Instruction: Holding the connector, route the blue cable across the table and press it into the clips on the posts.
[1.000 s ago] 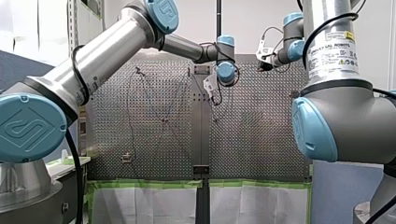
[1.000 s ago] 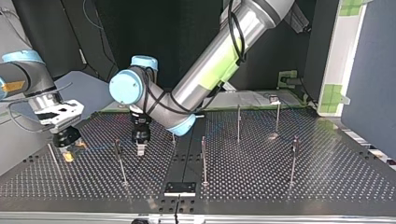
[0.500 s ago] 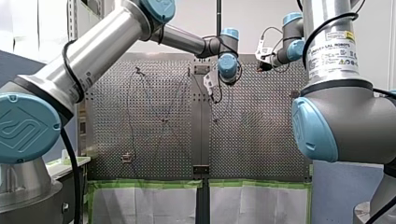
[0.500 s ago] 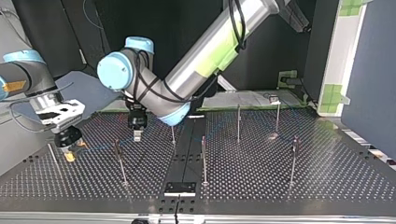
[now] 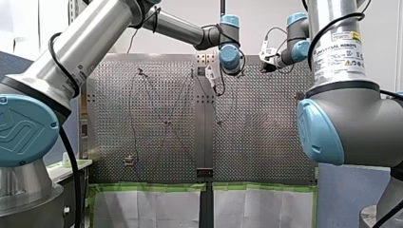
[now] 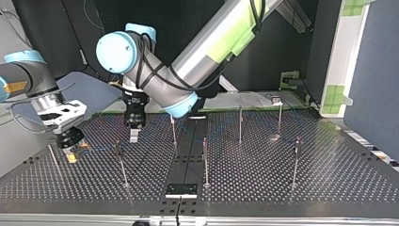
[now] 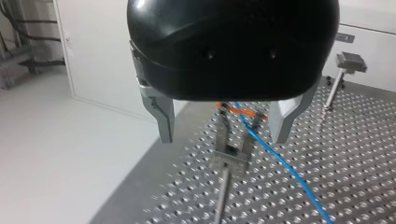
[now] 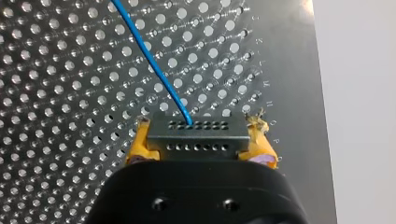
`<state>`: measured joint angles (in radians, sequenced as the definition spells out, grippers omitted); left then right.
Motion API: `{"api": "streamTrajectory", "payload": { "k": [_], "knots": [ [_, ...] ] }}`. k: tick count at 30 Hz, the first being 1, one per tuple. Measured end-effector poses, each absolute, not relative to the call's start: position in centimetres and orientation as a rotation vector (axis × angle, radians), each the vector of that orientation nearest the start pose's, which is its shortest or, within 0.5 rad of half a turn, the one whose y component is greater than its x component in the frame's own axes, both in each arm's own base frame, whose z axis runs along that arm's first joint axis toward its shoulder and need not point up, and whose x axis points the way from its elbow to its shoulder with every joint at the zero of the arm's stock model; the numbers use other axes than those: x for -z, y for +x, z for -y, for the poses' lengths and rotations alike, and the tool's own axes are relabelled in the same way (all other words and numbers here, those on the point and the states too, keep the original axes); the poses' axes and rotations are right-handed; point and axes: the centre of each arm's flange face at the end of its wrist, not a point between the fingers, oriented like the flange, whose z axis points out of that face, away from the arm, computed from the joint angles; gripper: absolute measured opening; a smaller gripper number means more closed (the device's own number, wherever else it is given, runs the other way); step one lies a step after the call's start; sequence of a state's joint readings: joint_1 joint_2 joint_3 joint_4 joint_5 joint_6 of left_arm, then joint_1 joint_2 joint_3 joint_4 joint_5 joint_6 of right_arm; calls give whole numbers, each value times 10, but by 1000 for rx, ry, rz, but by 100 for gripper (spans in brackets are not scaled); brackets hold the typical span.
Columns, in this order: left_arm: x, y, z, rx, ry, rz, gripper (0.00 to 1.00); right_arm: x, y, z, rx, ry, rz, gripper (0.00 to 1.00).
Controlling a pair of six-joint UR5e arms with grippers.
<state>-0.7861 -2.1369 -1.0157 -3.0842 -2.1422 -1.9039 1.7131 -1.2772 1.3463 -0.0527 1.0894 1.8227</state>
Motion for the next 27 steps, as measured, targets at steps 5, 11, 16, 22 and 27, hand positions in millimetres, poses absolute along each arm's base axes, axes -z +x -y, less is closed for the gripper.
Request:
{"api": "streamTrajectory", "payload": {
  "k": [5, 11, 16, 22, 27],
  "knots": [
    [-435, 431, 553, 488, -125, -1510, 100, -441, 267, 567, 2461, -2188, -1492, 0],
    [-448, 421, 542, 522, -185, -1468, 100, -441, 274, 564, 2457, -2195, -1474, 0],
    [-460, 413, 531, 529, -236, -1430, 100, -441, 278, 562, 2453, -2199, -1462, 0],
    [-473, 401, 514, 508, -288, -1382, 100, -441, 283, 559, 2450, -2203, -1451, 0],
    [-479, 394, 503, 516, -325, -1350, 100, -441, 288, 557, 2448, -2205, -1440, 0]
  ]
}}
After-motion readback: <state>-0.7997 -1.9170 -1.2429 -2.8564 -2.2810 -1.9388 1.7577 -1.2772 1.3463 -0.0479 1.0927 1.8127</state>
